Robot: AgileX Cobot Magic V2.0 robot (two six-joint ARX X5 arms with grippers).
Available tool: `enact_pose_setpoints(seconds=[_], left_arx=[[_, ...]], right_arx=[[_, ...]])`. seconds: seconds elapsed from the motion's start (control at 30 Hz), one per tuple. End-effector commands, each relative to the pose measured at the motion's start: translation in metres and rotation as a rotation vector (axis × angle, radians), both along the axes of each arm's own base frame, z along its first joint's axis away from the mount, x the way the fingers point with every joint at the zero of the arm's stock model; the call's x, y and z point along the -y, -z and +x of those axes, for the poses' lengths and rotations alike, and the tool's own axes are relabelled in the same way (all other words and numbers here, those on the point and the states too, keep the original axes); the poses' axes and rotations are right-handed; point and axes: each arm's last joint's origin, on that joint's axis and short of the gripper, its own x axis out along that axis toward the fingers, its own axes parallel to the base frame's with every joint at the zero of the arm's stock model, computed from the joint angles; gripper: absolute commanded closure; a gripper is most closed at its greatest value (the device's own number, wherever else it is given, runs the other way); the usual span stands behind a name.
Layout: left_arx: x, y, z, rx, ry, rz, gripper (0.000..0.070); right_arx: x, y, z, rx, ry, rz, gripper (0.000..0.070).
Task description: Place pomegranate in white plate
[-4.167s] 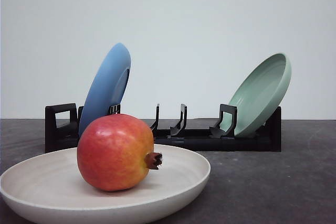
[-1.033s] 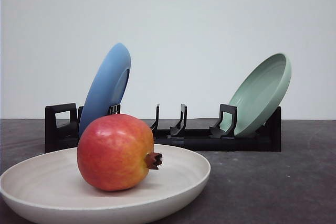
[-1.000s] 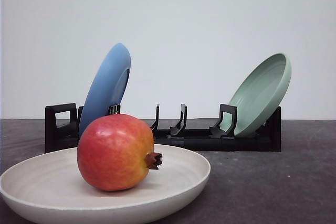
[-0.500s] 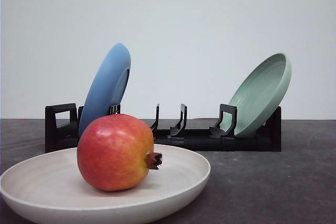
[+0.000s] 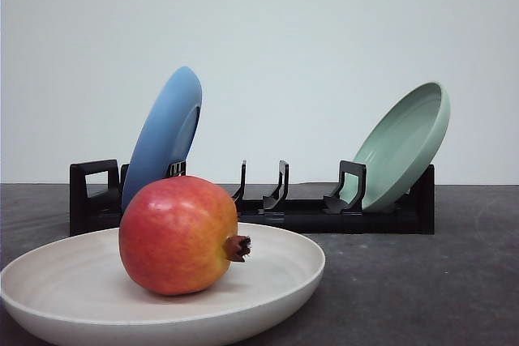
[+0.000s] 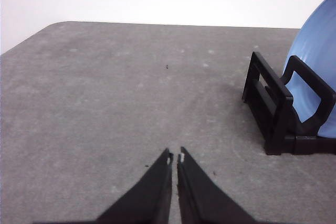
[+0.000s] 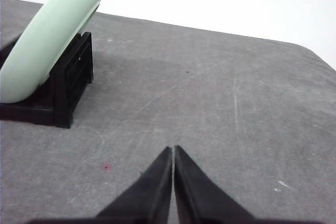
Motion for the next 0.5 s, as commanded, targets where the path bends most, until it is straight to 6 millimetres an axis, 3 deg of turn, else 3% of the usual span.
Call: enact_pose_setpoints(seconds=[0.0, 0.47], left_arx=[[-0.0002, 0.0035, 0.0003, -0.012, -0.006, -0.003, 0.07], [-0.0002, 0.0035, 0.0003, -0.012, -0.006, -0.003, 0.07]], right_arx=[[0.0002, 0.0005, 0.0003, 0.007, 0.005, 0.01, 0.07], [0.0002, 0.0005, 0.0003, 0.007, 0.005, 0.01, 0.07]])
